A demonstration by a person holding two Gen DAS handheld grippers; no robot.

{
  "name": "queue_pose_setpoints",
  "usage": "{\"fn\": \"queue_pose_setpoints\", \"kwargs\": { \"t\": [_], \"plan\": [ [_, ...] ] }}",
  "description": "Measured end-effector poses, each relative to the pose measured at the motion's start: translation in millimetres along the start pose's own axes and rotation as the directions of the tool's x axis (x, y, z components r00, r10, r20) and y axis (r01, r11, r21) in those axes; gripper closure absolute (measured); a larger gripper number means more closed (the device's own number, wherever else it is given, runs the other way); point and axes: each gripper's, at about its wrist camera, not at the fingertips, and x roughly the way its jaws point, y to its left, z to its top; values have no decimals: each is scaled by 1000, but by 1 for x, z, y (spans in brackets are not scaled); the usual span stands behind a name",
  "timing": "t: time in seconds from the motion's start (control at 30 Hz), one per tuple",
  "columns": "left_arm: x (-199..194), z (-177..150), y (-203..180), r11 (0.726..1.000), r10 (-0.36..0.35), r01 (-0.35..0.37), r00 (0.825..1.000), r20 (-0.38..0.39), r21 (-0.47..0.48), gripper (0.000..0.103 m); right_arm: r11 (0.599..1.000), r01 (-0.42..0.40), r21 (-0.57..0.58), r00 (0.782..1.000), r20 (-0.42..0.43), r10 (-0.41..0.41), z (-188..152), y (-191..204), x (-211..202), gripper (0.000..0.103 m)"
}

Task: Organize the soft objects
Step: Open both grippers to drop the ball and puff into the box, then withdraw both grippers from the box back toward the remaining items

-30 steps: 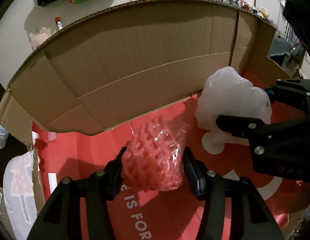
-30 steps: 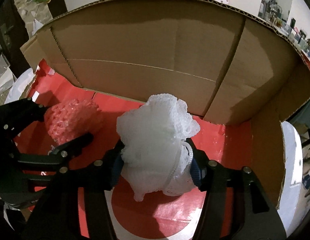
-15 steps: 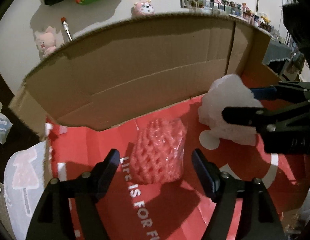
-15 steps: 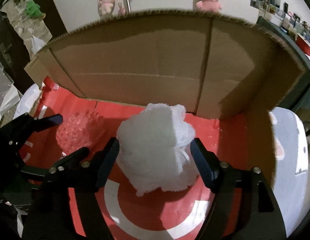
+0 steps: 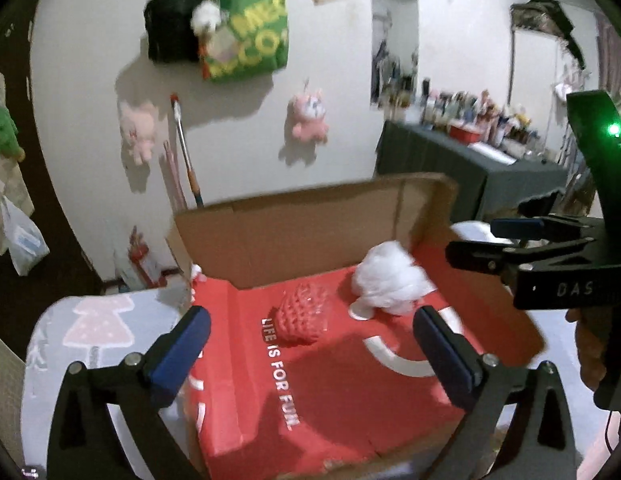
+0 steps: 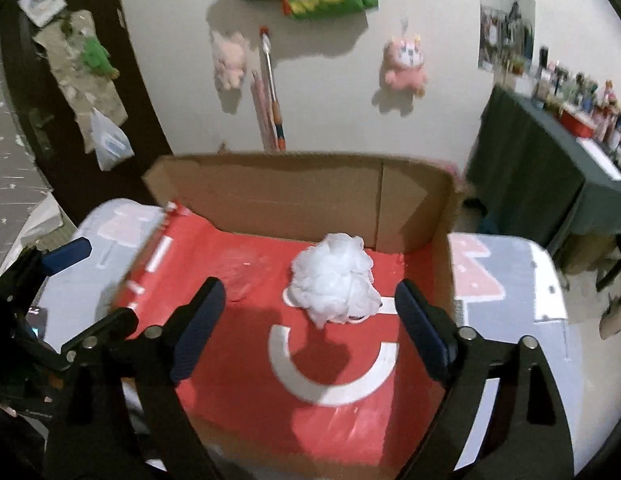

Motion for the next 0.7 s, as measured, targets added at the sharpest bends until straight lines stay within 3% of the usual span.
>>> {"fn": "queue_pose_setpoints", "kwargs": {
  "t": [0.2, 0.33, 0.7],
  "plan": [
    [-73, -11, -24, 1000, 10, -12, 992, 129, 15, 0, 996, 56, -76, 985, 168, -43, -30, 33, -87, 14],
    [-110, -26, -37, 999, 15, -20, 982, 189, 25, 0, 993, 78, -86, 970, 237, -56, -58, 45, -131, 8],
    [-159, -83, -57, 999, 34, -41, 955, 295, 17, 0, 989, 103, -107, 925, 376, -55, -145, 66, -196, 7]
  ]
}}
